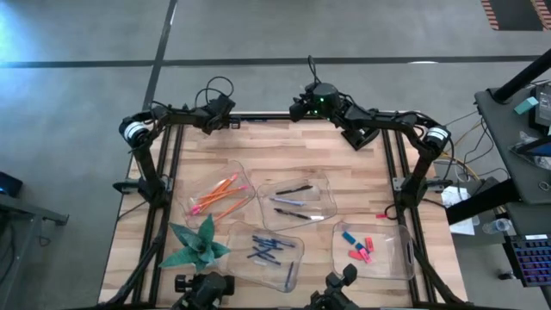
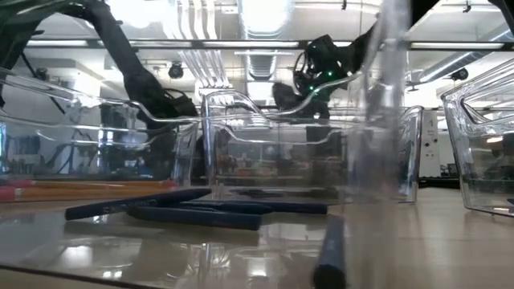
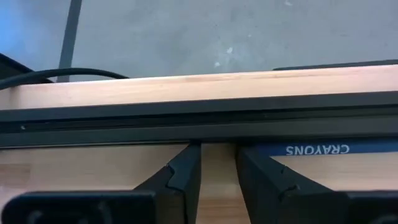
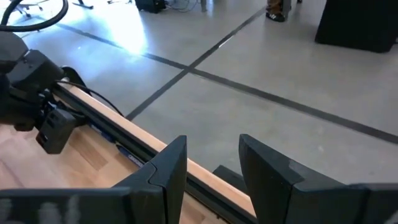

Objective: Sort crayons/erasers/pens/pencils in bins
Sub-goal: Put the blue crayon into the bottom left transparent bin

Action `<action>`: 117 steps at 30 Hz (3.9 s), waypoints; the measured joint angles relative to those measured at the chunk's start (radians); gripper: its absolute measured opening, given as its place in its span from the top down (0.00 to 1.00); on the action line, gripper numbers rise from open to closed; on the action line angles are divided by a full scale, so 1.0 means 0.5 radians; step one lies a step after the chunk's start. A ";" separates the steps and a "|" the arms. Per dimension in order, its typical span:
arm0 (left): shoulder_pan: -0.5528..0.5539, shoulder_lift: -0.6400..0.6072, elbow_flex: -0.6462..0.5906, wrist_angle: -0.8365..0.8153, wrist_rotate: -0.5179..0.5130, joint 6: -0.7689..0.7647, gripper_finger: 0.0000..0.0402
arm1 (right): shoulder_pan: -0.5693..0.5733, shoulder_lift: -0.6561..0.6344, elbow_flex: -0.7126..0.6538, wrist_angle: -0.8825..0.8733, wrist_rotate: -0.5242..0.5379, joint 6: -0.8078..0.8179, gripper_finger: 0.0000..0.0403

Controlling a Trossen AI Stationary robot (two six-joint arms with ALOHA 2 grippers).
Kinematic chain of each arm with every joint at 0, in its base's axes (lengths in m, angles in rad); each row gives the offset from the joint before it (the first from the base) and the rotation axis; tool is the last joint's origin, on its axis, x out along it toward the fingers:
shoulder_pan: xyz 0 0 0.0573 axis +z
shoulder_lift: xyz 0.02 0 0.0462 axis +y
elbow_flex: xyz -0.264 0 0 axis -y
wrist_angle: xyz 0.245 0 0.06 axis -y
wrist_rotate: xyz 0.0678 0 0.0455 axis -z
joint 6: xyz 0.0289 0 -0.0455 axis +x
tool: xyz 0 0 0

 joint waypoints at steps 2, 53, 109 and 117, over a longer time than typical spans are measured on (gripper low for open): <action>-0.004 0.017 0.027 -0.022 -0.004 0.001 0.79 | 0.000 0.000 0.000 0.000 0.001 -0.001 0.66; -0.212 0.202 0.276 0.120 0.379 0.128 0.79 | 0.000 0.001 0.000 -0.006 0.002 -0.145 0.66; -0.797 -0.076 0.242 -0.270 1.498 1.158 0.78 | 0.186 0.001 0.000 -0.899 -0.383 -0.387 0.66; -0.862 -0.338 0.061 -0.335 1.463 1.137 0.78 | 0.348 0.001 -0.068 -1.042 -0.830 -0.753 0.66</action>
